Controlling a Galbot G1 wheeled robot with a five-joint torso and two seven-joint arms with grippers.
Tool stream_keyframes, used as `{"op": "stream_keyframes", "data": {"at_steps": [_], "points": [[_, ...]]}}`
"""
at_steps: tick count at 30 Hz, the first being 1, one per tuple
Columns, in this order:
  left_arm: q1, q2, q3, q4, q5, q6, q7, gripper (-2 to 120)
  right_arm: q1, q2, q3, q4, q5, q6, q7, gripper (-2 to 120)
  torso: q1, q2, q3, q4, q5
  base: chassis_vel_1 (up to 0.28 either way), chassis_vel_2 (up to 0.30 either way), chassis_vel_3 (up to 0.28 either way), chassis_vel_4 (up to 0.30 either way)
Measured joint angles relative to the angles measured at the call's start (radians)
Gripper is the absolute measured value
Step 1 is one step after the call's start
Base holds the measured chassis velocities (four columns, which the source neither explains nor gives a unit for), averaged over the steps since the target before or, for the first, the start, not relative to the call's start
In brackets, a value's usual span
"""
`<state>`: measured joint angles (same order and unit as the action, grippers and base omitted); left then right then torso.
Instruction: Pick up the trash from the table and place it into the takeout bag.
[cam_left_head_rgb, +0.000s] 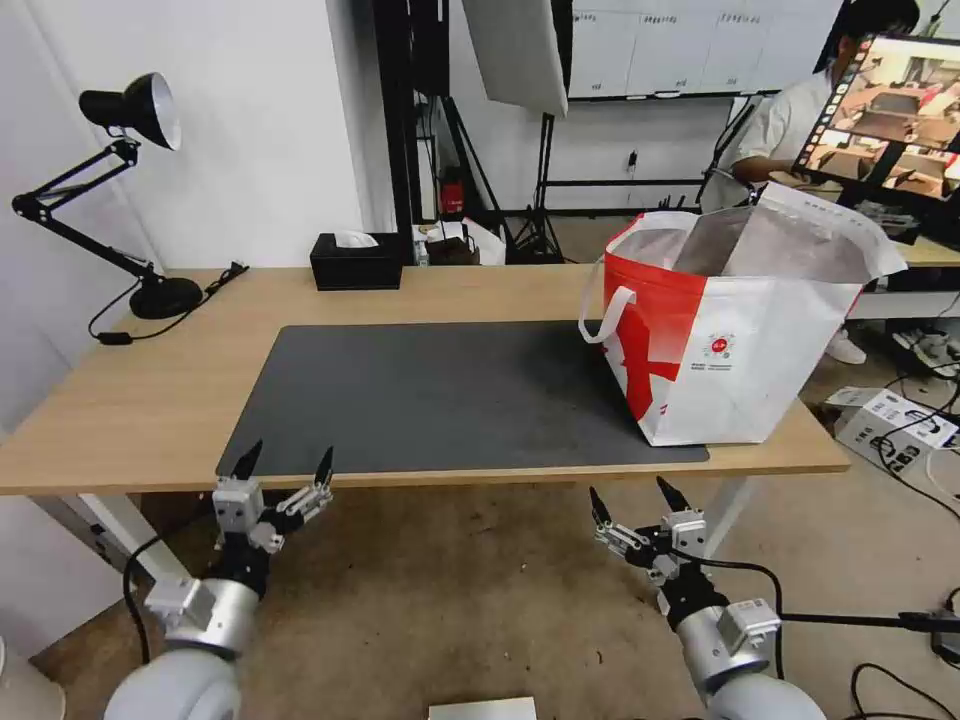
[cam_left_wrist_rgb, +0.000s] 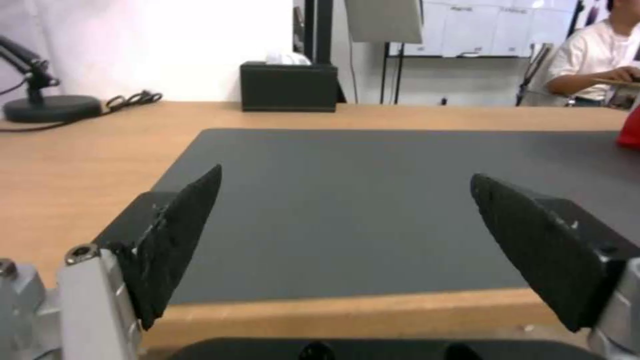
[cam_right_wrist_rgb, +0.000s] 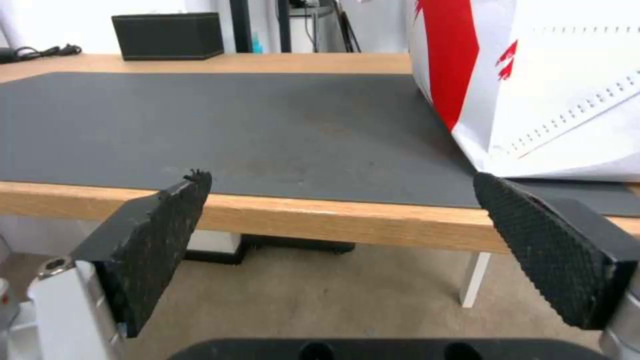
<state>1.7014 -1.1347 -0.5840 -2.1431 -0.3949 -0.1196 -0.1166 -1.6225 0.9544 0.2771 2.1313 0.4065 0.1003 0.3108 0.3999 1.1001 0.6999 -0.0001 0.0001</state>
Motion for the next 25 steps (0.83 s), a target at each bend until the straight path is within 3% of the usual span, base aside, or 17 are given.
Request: {"op": "stream_keyframes", "data": {"at_steps": [25], "points": [[0.078, -0.046, -0.018, -0.002, 0.049, -0.024, 0.019, 100, 0.0, 0.0, 0.0, 0.0, 0.0, 0.0, 0.0, 100, 0.0, 0.0, 0.0, 0.0001, 0.0, 0.0, 0.0, 0.0, 0.0]]}}
